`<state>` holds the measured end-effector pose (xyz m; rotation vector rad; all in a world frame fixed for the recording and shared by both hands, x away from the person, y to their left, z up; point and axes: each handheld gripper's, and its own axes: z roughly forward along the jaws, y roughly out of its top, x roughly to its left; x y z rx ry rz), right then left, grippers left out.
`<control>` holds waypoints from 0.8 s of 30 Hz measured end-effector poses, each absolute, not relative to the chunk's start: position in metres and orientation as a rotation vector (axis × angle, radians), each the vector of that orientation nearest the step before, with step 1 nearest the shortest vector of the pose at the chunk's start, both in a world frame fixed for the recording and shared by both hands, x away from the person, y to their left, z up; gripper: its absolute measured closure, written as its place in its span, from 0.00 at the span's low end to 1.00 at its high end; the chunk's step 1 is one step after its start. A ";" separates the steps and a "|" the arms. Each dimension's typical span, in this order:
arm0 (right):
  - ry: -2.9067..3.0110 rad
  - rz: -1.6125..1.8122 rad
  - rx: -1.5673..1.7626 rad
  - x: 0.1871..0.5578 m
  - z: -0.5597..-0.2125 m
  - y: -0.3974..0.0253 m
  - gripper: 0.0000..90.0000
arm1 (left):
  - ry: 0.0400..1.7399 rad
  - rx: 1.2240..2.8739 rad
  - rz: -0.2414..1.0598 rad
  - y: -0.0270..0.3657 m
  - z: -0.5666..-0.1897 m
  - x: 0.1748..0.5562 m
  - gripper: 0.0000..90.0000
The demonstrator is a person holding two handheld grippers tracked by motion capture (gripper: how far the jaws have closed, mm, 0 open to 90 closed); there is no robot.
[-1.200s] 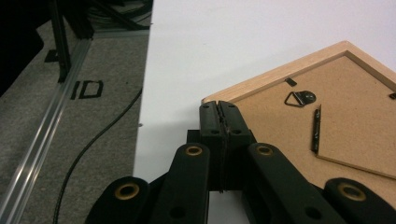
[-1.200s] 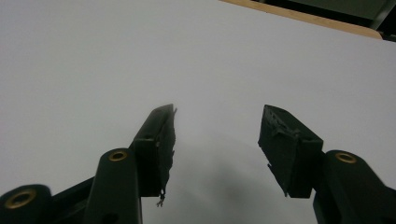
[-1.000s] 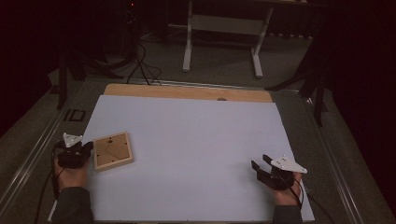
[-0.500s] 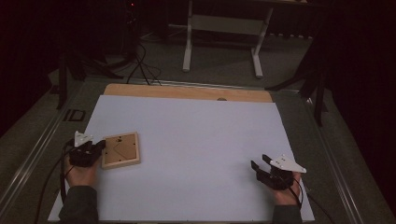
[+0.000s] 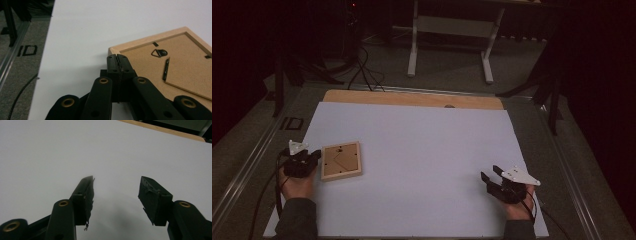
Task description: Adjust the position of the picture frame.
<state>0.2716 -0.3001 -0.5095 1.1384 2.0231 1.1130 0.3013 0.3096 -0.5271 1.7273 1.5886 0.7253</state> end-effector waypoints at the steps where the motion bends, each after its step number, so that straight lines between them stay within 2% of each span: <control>1: 2.023 1.113 1.140 0.272 -0.509 -0.300 0.50 | 1.589 1.727 0.725 0.310 -0.527 0.301 1.00; 24: 2.030 1.111 1.130 0.272 -0.510 -0.298 0.50 | 1.495 1.786 0.636 0.282 -0.532 0.307 1.00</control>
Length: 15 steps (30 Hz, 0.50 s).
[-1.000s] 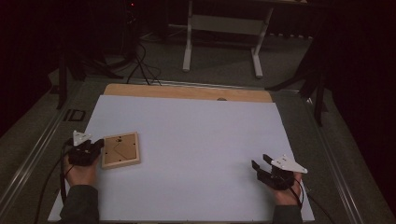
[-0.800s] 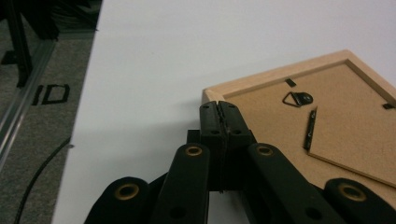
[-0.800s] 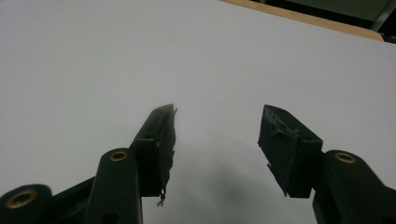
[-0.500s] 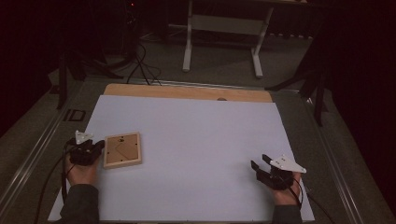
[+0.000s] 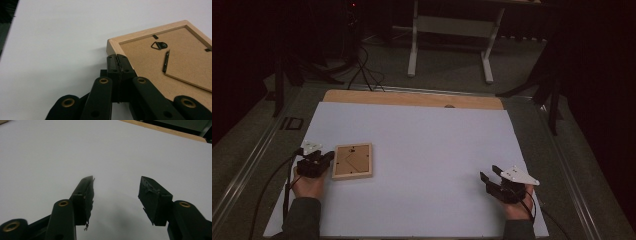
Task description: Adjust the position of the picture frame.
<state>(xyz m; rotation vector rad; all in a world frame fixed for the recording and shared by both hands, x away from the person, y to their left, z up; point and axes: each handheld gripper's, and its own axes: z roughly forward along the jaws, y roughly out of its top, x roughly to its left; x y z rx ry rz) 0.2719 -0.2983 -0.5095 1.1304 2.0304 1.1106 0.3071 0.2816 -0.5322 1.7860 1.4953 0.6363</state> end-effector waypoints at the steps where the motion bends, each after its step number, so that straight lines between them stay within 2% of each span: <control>1: 2.031 1.110 1.130 0.272 -0.509 -0.298 0.50 | 1.490 1.786 0.634 0.280 -0.533 0.307 1.00; 10: 2.031 1.110 1.130 0.272 -0.509 -0.298 0.50 | 1.452 1.804 0.591 0.268 -0.533 0.307 1.00; 15: 2.034 1.110 1.123 0.272 -0.509 -0.297 0.50 | 1.374 1.885 0.596 0.246 -0.532 0.310 1.00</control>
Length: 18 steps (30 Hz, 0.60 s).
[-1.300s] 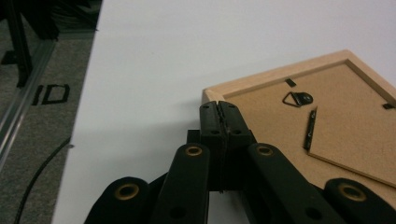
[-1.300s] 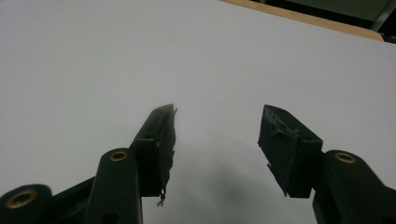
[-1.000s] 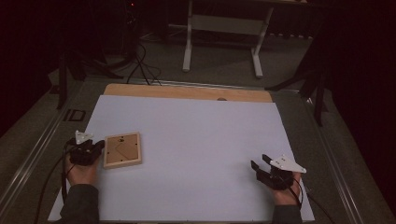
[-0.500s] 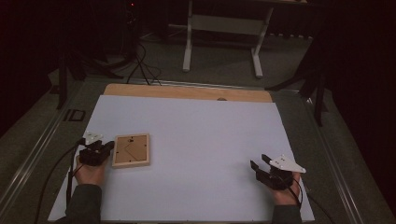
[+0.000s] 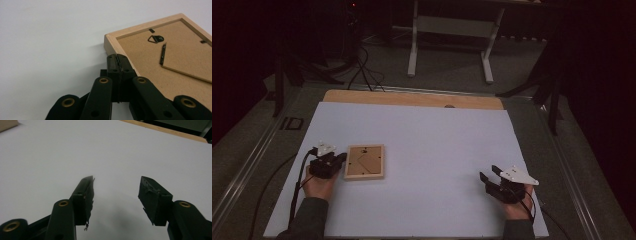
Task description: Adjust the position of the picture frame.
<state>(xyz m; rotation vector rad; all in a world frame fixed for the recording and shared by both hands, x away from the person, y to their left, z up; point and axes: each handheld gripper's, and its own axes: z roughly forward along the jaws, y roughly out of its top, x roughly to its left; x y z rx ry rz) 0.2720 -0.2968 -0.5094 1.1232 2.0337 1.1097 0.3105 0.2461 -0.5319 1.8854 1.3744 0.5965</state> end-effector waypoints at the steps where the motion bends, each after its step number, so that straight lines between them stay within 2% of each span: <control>1: 2.033 1.111 1.124 0.272 -0.509 -0.297 0.50 | 1.356 1.901 0.598 0.241 -0.532 0.311 1.00; 18: 2.034 1.123 1.126 0.273 -0.509 -0.293 0.50 | 1.213 1.958 0.524 0.173 -0.531 0.317 1.00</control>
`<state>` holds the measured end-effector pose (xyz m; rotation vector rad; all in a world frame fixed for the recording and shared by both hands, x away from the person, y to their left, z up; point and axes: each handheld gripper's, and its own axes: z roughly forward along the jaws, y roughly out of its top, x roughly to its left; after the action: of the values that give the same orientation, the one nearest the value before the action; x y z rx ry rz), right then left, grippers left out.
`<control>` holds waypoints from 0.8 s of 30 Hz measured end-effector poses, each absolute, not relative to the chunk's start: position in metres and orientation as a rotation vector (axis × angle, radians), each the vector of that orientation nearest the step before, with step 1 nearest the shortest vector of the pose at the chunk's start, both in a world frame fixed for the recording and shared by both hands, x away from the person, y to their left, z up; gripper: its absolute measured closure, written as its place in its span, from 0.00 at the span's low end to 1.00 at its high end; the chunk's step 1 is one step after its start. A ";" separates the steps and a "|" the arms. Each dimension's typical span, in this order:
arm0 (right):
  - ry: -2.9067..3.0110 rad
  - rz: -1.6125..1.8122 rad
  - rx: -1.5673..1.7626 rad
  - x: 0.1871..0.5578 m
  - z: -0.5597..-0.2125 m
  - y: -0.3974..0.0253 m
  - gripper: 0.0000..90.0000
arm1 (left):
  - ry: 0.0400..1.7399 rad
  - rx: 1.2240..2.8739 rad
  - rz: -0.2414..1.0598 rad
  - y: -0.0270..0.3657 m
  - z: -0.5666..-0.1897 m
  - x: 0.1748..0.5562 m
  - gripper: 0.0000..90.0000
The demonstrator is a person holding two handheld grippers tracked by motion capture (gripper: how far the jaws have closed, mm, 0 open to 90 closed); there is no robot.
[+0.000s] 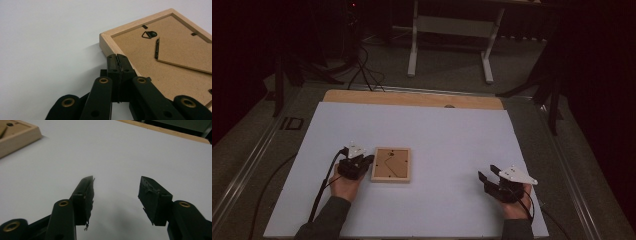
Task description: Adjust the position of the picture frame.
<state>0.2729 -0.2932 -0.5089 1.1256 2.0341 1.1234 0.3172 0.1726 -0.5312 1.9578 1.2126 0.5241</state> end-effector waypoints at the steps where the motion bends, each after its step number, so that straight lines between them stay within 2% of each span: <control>1: 2.035 1.126 1.126 0.273 -0.509 -0.293 0.51 | 1.207 1.959 0.522 0.169 -0.531 0.318 1.00; 9: 2.032 1.153 1.128 0.275 -0.508 -0.288 0.53 | 1.159 1.973 0.491 0.138 -0.532 0.324 1.00; 10: 2.033 1.167 1.124 0.276 -0.506 -0.285 0.54 | 1.131 1.988 0.475 0.123 -0.531 0.327 1.00; 13: 2.031 1.177 1.119 0.279 -0.503 -0.280 0.56 | 1.103 2.001 0.465 0.110 -0.531 0.331 1.00; 24: 2.055 1.209 1.088 0.297 -0.492 -0.258 0.70 | 1.095 1.970 0.483 0.115 -0.527 0.326 1.00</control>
<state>0.2969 -0.2584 -0.4918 1.0885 2.0554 1.2086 0.3259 0.1153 -0.5268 1.9698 1.0946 0.4829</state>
